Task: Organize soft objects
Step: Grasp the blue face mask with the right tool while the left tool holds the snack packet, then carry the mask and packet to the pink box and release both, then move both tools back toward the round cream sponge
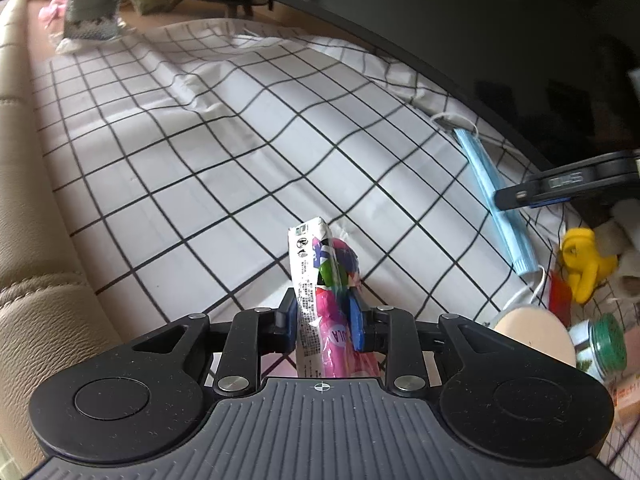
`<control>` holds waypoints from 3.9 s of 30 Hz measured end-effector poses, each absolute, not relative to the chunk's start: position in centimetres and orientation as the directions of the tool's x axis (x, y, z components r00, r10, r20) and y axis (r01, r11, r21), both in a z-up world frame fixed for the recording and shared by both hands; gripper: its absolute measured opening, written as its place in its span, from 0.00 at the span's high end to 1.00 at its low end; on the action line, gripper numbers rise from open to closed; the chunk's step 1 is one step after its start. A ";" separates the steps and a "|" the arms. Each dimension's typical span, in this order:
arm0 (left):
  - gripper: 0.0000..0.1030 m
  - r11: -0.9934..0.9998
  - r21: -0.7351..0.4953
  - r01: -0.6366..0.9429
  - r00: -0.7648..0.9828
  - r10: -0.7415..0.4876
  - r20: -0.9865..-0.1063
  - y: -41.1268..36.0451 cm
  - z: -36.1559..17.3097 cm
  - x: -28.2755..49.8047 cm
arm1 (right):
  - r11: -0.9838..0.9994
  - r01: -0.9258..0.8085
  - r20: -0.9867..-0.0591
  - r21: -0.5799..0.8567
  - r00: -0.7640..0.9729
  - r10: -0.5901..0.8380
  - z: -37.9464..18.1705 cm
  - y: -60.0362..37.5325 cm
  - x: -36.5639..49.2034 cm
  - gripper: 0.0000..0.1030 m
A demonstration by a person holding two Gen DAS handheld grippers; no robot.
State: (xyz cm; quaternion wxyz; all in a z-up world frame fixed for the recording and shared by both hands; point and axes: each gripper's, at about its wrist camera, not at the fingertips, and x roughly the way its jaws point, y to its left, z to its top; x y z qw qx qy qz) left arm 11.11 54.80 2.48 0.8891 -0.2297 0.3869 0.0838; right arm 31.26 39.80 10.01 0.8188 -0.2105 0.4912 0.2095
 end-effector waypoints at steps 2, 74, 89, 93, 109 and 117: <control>0.71 0.881 -0.347 -0.322 0.682 -0.038 -0.731 54.7 2.5 11.3 | 0.823 -0.534 -0.895 -0.195 0.441 0.074 8.8 40.7 31.3 0.52; 0.74 0.809 -0.454 0.373 0.493 -0.588 -0.641 -3.3 9.2 24.6 | 0.975 0.167 -0.743 0.149 0.669 -0.001 12.6 -18.1 13.1 0.82; 0.74 0.899 -0.358 0.252 0.696 -0.425 -0.578 12.1 11.4 14.6 | 0.981 0.176 -0.716 0.079 0.695 -0.067 14.9 -14.0 7.9 0.35; 0.74 0.932 -0.347 0.105 0.756 -0.302 -0.581 18.7 10.7 11.8 | 0.987 0.146 -0.664 0.073 0.746 -0.061 18.0 -10.2 8.1 0.20; 0.74 0.858 -0.453 -0.240 0.811 -0.079 -0.580 44.3 9.4 4.1 | 0.922 -0.328 -0.646 0.205 0.663 0.379 26.3 14.9 17.8 0.06; 0.74 0.780 -0.598 -0.186 0.794 -0.239 -0.559 46.4 4.9 5.3 | 0.861 -0.505 -0.757 0.055 0.542 0.366 23.2 26.2 19.3 0.07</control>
